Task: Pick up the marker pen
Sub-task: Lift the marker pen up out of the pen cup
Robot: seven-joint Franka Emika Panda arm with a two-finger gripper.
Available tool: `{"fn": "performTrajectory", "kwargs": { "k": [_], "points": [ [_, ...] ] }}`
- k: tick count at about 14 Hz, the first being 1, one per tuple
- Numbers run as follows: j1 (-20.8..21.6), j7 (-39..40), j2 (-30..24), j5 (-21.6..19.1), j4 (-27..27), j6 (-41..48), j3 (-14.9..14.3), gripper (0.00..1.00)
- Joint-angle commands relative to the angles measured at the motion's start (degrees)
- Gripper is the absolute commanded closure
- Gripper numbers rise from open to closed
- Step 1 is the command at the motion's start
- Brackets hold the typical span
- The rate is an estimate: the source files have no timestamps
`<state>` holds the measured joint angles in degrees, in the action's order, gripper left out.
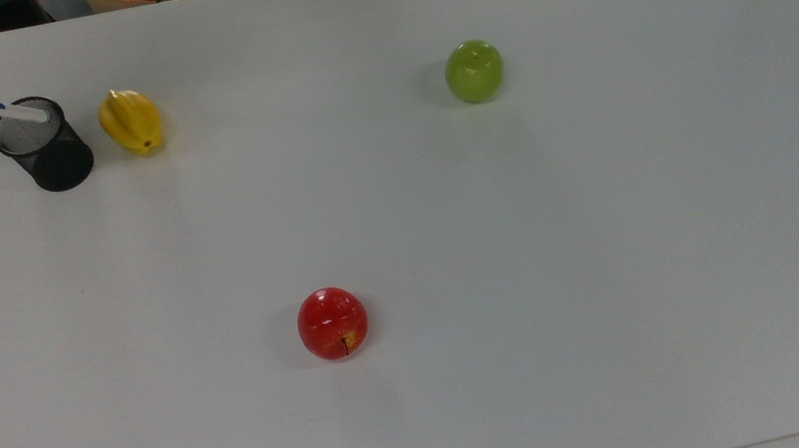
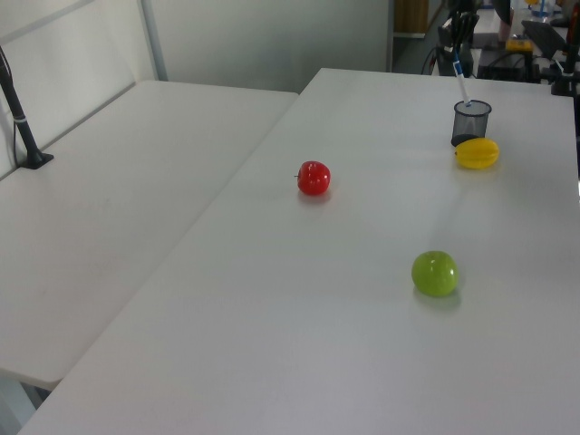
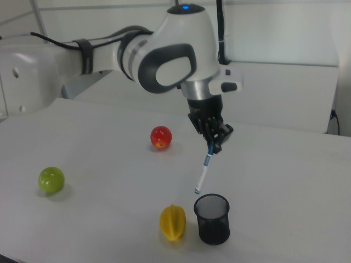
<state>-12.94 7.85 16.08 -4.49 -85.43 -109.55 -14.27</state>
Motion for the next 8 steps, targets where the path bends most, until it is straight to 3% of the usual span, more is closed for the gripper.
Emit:
{"fn": "performTrajectory", "kwargs": {
  "k": [1, 4, 8],
  "points": [
    [4.0, 0.9, -6.0, 0.4, -1.1, 5.4, -0.7, 0.88],
    [10.6, 0.3, -8.3, 0.4, -2.4, 15.3, -0.4, 0.88],
    [19.1, -2.7, -7.0, 0.2, -6.0, 20.5, 0.9, 0.88]
  ]
}}
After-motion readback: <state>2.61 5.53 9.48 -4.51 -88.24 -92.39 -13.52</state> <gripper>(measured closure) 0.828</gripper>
